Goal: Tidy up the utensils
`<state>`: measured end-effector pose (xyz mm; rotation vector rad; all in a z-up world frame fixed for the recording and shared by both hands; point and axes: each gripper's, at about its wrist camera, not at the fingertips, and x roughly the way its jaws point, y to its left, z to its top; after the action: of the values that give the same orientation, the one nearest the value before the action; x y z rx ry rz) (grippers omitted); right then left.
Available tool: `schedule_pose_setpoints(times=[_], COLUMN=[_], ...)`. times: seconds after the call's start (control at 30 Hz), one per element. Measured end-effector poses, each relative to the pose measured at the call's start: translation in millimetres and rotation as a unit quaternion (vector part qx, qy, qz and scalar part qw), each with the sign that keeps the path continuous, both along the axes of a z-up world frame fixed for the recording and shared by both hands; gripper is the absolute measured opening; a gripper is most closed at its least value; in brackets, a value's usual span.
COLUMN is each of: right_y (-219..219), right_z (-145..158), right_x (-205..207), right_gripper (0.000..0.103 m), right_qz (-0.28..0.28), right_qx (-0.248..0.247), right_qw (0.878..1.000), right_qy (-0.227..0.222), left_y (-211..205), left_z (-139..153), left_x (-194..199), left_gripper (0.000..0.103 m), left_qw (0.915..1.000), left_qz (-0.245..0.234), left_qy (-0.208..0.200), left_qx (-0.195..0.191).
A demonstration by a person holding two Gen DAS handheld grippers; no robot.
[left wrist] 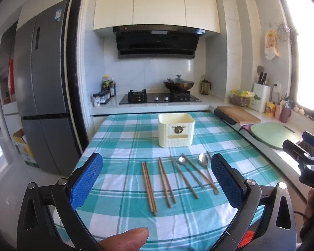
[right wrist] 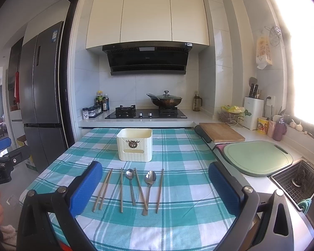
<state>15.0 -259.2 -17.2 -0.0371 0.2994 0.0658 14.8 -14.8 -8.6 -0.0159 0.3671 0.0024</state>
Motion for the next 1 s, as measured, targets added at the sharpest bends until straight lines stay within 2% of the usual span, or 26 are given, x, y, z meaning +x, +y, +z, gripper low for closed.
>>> schedule_pose_setpoints(times=[1.0], right_y=[-1.2], right_z=[2.3], right_x=[3.3], right_gripper=[0.103], right_qz=[0.002], right_qx=[-0.004], right_qw=[1.000], right_qy=[0.003], left_y=[-4.7], left_z=[1.6], left_x=[1.5], left_gripper=[0.103], left_qw=[1.0000], left_qz=[-0.005], left_qy=[-0.001], left_qx=[0.007])
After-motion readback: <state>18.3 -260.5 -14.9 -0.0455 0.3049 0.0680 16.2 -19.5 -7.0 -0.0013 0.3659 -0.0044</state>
